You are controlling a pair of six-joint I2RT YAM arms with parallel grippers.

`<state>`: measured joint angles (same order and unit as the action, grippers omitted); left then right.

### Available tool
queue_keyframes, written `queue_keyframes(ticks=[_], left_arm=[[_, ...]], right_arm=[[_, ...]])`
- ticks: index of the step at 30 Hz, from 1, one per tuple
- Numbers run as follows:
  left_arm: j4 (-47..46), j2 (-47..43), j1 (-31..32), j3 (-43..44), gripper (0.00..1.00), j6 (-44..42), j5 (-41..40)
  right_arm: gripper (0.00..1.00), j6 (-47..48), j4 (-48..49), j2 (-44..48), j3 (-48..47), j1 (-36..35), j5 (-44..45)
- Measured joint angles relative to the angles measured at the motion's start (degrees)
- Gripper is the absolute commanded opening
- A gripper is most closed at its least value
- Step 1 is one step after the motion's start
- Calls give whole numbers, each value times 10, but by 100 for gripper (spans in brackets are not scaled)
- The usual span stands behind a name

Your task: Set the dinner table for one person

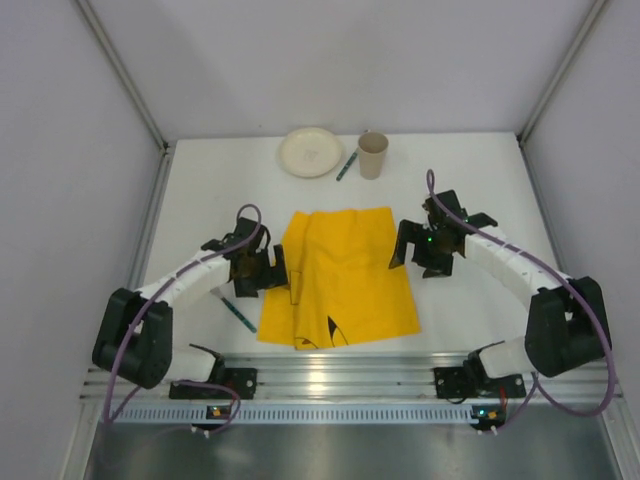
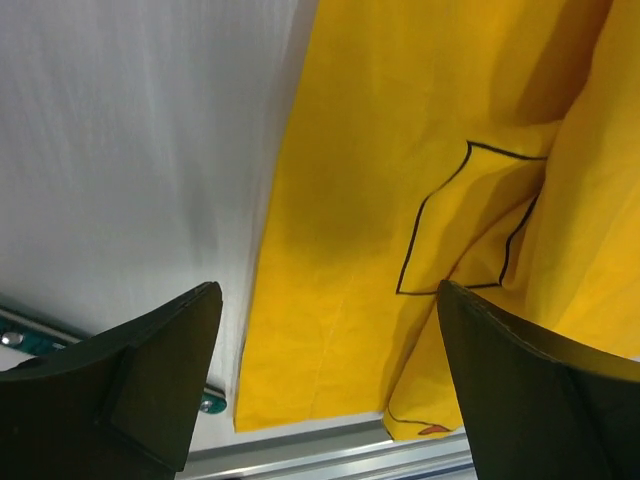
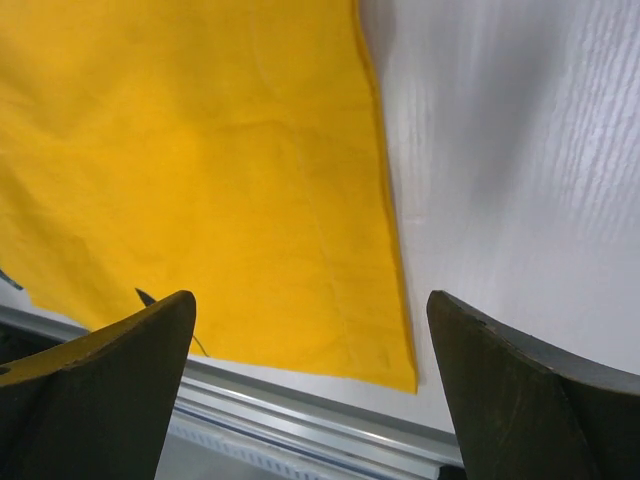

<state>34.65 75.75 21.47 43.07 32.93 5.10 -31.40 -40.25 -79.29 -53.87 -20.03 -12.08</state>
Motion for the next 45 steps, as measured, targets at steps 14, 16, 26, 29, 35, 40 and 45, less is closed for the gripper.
queue_keyframes(ticks=[14,16,26,29,35,40,45], left_arm=[[-88,137,11,48,33,-7,27],[-99,148,11,51,9,-12,38],[-127,172,11,59,0,-14,81],[-115,180,12,73,0,-14,78],[-84,181,5,87,0,-14,40],[-61,172,-6,88,0,-12,2],[-41,165,-6,88,0,0,-36]], right_arm=[[90,27,70,-142,-7,29,-1],[77,18,80,-148,-10,24,-10],[0,-12,139,-218,-37,-35,-62],[0,-9,136,-215,-35,-30,-57],[0,42,84,-173,-12,44,-2],[0,89,45,-160,-13,104,55],[0,90,19,-159,-18,111,105]])
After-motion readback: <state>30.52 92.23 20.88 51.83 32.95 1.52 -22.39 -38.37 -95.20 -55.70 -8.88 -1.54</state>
